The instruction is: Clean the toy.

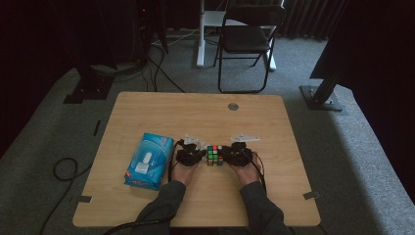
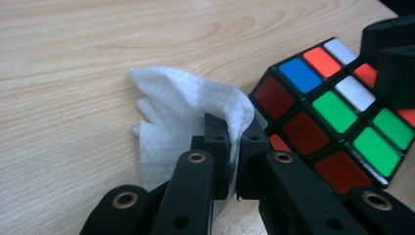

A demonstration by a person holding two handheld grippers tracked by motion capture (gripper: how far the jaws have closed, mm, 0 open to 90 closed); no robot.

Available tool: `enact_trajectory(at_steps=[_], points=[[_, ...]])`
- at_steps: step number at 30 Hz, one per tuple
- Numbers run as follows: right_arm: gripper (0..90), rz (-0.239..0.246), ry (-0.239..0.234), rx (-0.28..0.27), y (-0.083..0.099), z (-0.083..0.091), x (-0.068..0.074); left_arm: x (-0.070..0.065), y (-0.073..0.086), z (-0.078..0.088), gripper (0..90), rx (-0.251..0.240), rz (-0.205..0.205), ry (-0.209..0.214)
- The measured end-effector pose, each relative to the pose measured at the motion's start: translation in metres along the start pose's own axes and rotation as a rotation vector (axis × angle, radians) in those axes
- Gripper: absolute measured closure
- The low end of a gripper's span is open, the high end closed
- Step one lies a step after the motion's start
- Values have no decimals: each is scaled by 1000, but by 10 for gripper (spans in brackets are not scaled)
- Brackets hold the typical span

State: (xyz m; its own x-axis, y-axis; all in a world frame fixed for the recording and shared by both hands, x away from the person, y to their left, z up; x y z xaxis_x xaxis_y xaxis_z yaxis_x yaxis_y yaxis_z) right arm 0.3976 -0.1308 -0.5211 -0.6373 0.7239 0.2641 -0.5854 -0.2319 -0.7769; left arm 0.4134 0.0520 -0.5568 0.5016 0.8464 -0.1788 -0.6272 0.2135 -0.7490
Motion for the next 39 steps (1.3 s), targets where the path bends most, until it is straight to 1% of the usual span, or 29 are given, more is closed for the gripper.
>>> enact_trajectory(at_steps=[8, 11, 13, 16, 17, 20, 22, 23, 27, 31, 35, 39], points=[[665, -1, 0, -1, 0, 0, 0, 3, -9, 17, 864, -46, 17, -1], [666, -2, -1, -3, 0, 0, 0, 4, -13, 26, 864, -69, 25, 9], [665, -2, -1, -3, 0, 0, 0, 4, -16, 31, 864, -77, 21, 15], [666, -2, -1, -3, 0, 0, 0, 3, -19, 35, 865, -88, 22, 20], [665, -2, -1, -3, 0, 0, 0, 1, -22, 40, 865, -99, 20, 26], [665, -3, -2, -4, 0, 0, 0, -2, -25, 45, 864, -113, 14, 38], [666, -4, -2, -5, 0, 0, 0, -4, -26, 48, 864, -123, 19, 48], [665, -4, -2, -5, 0, 0, 0, -5, -27, 49, 864, -124, 14, 49], [666, -5, -3, -5, 1, 0, 0, -9, -29, 51, 864, -129, 6, 55], [665, -6, -5, -6, 1, 0, 0, -10, -27, 50, 864, -125, 6, 49], [665, -6, -5, -6, 1, 0, 0, -12, -23, 43, 864, -115, 12, 45], [665, -7, -5, -6, 1, 0, 0, -13, -18, 36, 864, -92, 13, 45]])
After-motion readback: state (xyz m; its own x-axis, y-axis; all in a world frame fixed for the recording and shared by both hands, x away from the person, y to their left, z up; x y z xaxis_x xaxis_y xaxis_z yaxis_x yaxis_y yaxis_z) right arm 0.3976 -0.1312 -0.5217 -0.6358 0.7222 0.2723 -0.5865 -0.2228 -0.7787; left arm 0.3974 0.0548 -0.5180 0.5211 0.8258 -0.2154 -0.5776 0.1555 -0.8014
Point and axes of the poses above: each handheld gripper's, and its own axes: z roughly backward along the jaws, y roughly out of its underside, x roughly to its left, the point moved 3 cm from there along -z, roughly forward along the jaws, and after that the axes turned 6 degrees about -y, right-handed, at the moved point
